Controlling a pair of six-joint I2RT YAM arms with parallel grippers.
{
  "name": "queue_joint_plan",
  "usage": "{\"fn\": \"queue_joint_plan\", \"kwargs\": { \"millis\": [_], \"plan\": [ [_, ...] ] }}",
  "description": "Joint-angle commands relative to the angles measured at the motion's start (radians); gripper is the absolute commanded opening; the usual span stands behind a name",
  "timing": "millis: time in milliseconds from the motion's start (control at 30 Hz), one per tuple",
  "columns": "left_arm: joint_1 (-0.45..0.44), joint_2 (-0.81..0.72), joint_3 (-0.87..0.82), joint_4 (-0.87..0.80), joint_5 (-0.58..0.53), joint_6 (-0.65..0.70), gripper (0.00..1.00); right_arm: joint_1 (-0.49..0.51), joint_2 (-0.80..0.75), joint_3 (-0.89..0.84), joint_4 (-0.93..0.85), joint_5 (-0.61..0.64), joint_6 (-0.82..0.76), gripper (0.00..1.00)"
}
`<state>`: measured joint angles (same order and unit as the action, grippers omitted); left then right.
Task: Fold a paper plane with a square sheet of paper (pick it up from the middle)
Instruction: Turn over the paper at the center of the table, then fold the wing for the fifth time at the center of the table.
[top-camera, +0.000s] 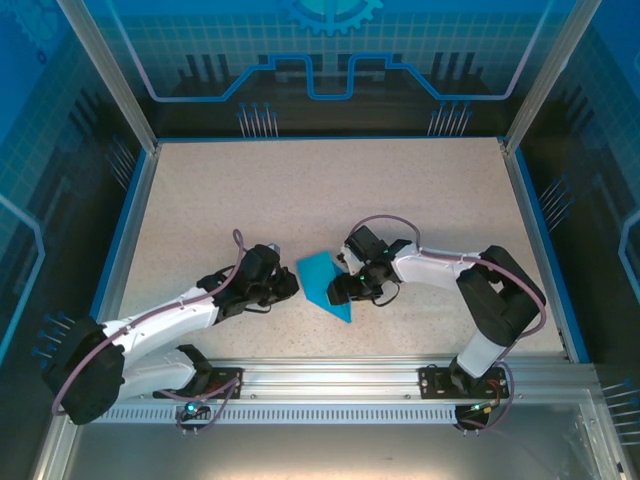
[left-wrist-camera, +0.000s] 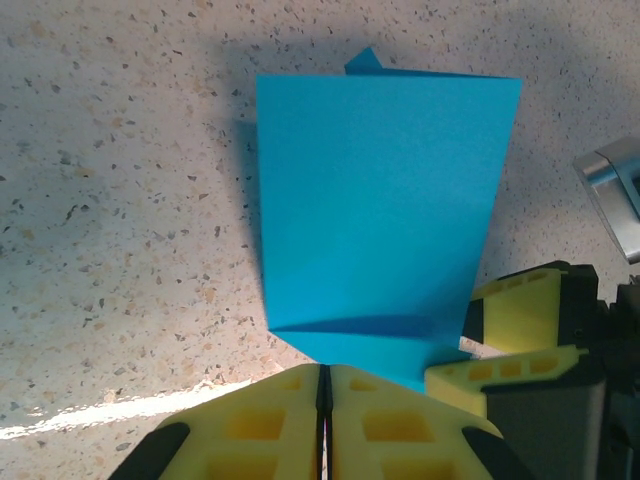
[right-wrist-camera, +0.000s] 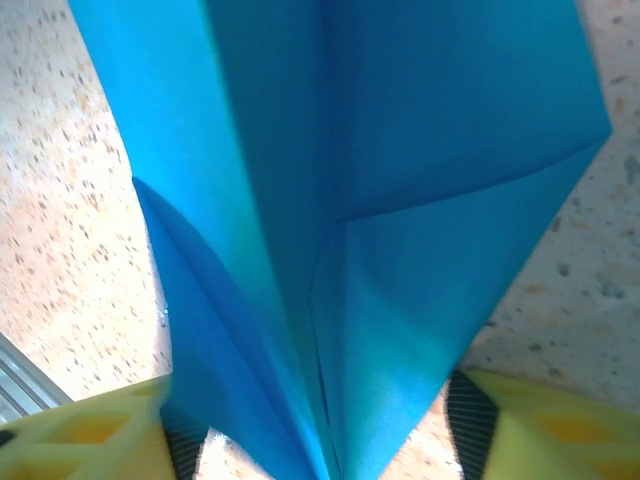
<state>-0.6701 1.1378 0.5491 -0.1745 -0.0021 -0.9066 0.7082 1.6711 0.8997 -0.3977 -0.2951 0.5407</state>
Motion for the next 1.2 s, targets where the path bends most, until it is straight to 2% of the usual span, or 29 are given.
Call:
{"fn": "queue_joint_plan", "kwargs": {
  "millis": [0, 100, 167, 267, 400, 500, 733, 900, 1167],
  "plan": [
    [0.010, -0.009, 0.001, 0.008, 0.019, 0.017, 0.13, 0.023, 0.006, 0.029, -0.005, 0.004, 0.006, 0.58],
    [0.009, -0.004, 0.003, 0.017, 0.028, 0.017, 0.13, 0.022, -0.003, 0.021, 0.000, 0.004, 0.013, 0.43],
    [0.010, 0.001, 0.005, 0.025, 0.031, 0.015, 0.13, 0.020, -0.006, 0.016, 0.002, 0.002, 0.015, 0.39],
    [0.009, 0.021, 0.009, 0.039, 0.041, 0.016, 0.13, 0.013, -0.004, 0.013, -0.002, 0.007, 0.012, 0.27],
    [0.009, 0.053, 0.024, 0.059, 0.060, 0.020, 0.13, -0.014, -0.019, -0.005, 0.036, -0.041, 0.021, 0.11],
    [0.009, 0.080, 0.041, 0.074, 0.082, 0.026, 0.13, -0.053, -0.052, -0.069, 0.129, -0.151, 0.047, 0.07],
    [0.009, 0.163, 0.076, 0.166, 0.167, 0.026, 0.13, -0.159, -0.079, -0.223, 0.427, -0.420, 0.143, 0.06],
    [0.003, 0.266, 0.138, 0.235, 0.257, 0.030, 0.13, -0.208, -0.016, -0.273, 0.543, -0.523, 0.169, 0.08],
    [-0.028, 0.508, 0.313, 0.248, 0.311, 0.048, 0.08, -0.242, -0.024, -0.274, 0.387, -0.419, 0.089, 0.13]
  ]
}}
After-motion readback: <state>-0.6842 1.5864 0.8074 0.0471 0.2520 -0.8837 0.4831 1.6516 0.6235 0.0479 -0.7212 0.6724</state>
